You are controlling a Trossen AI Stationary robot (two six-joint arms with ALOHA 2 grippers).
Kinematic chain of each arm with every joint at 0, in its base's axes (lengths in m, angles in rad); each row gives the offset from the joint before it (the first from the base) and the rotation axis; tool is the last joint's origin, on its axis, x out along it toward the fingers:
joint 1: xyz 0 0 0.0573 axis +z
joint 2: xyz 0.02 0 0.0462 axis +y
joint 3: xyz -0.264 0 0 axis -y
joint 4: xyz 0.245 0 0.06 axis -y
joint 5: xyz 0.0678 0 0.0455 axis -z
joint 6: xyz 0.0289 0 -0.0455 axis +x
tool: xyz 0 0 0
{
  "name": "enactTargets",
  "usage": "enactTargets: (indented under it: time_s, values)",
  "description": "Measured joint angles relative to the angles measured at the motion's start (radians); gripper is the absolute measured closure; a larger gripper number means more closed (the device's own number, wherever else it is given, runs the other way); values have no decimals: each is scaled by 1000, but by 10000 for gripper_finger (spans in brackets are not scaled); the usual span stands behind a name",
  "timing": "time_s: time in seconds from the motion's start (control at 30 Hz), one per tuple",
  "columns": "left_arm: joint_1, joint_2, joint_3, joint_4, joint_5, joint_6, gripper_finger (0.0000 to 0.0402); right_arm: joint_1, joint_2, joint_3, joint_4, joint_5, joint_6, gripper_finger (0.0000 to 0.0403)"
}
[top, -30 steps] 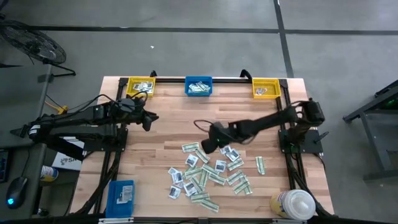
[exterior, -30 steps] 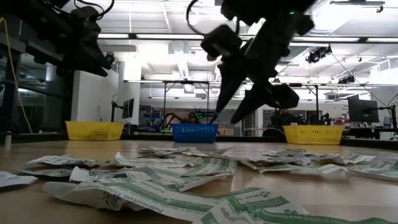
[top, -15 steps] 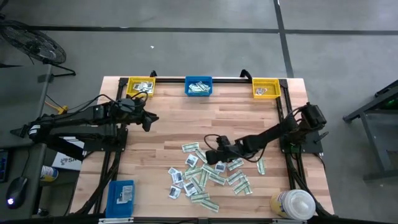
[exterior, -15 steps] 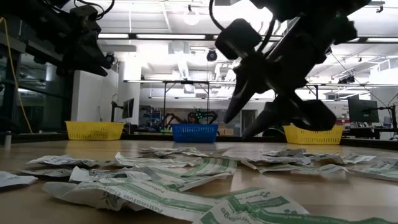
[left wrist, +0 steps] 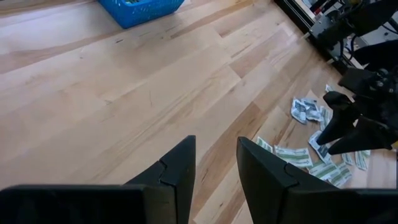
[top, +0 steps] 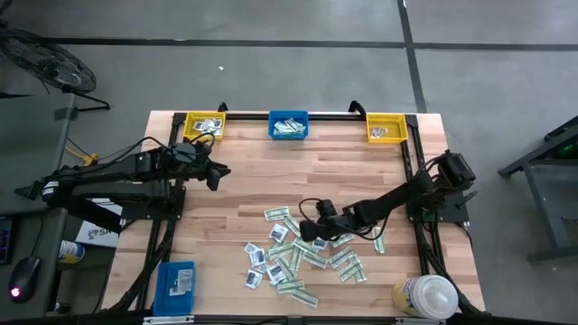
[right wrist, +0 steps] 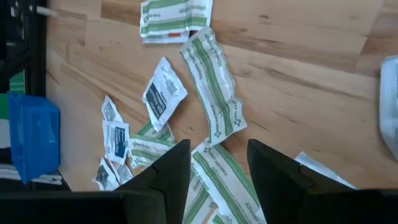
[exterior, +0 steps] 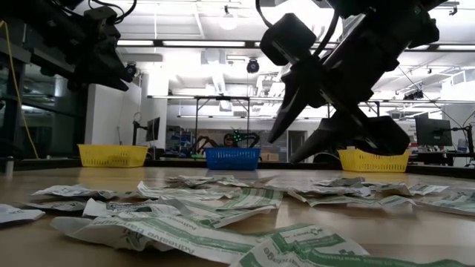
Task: Pick & Place First Aid Supplies
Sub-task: Put the green bandage pack into the top blue bin
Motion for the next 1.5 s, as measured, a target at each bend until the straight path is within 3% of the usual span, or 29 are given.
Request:
enactTargets:
  time_s: [0.6,1.13,1.5]
  values:
    - [0,0,0,1,-4,0,285,17,108,1,105,3,58,251]
    - [0,0,0,0,-6,0,285,-61,121,2,121,-10,-13,253]
    - [0,0,0,0,-6,0,285,-69,121,2,105,-58,-55,328]
